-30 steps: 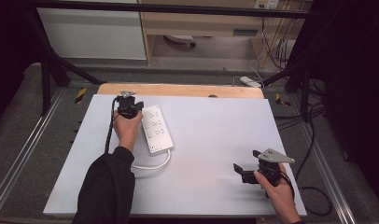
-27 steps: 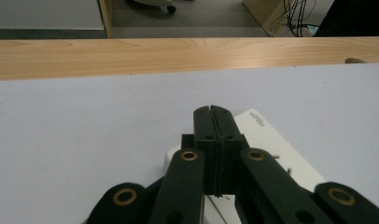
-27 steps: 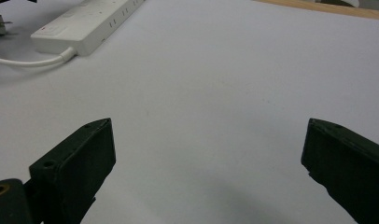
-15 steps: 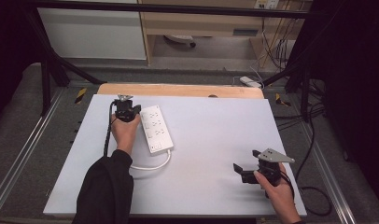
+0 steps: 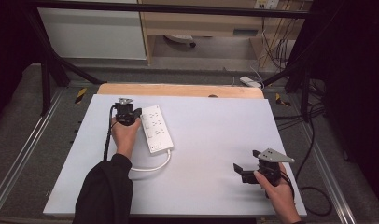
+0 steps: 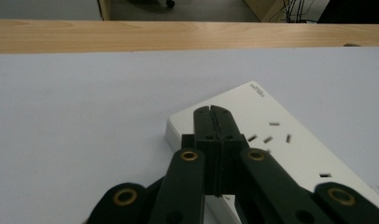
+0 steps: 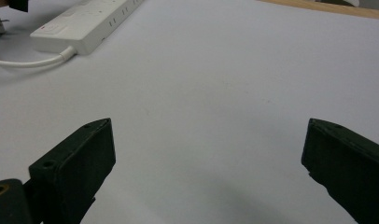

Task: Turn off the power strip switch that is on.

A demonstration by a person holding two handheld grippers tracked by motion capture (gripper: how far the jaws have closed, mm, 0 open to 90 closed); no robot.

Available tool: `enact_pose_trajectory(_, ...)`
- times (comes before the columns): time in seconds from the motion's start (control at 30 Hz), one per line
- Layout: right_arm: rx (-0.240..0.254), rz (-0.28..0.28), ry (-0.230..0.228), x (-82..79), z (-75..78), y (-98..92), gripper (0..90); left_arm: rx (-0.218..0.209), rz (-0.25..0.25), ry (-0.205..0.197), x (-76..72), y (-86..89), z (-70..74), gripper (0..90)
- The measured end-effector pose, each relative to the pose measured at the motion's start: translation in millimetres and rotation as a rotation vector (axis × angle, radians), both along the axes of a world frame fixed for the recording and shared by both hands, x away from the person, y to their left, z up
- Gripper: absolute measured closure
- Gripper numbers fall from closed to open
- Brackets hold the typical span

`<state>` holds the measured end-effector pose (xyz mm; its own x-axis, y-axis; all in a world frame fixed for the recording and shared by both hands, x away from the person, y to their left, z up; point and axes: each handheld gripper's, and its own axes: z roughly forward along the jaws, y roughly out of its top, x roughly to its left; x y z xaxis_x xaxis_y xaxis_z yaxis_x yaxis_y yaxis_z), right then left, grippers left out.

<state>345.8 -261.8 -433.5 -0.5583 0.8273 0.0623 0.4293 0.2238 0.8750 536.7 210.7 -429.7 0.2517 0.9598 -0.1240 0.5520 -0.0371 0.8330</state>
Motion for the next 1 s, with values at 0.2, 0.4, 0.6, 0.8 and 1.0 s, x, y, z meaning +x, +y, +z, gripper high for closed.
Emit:
enact_pose_trajectory(0.2,-0.001,0.002,0.001,-0.1,0.0,0.2,3.3,0.002,-0.008,0.006,0.0,-3.4,-2.9,90.0)
enact_pose_trajectory(0.4,-0.001,0.002,0.002,0.0,-0.1,0.0,3.3,0.007,-0.015,0.015,1.3,-4.4,-6.0,90.0)
enact_pose_trajectory(0.6,-0.001,0.003,0.003,0.1,-0.3,0.2,3.2,0.007,-0.015,0.015,1.7,-5.1,-6.9,90.0)
enact_pose_trajectory(0.8,0.001,0.004,0.004,0.1,-0.3,0.3,3.2,0.011,-0.016,0.019,2.5,-5.6,-8.8,90.0)
enact_pose_trajectory(1.0,0.001,0.005,0.004,0.1,-0.1,0.2,3.2,0.011,-0.019,0.018,2.6,-5.8,-8.9,90.0)
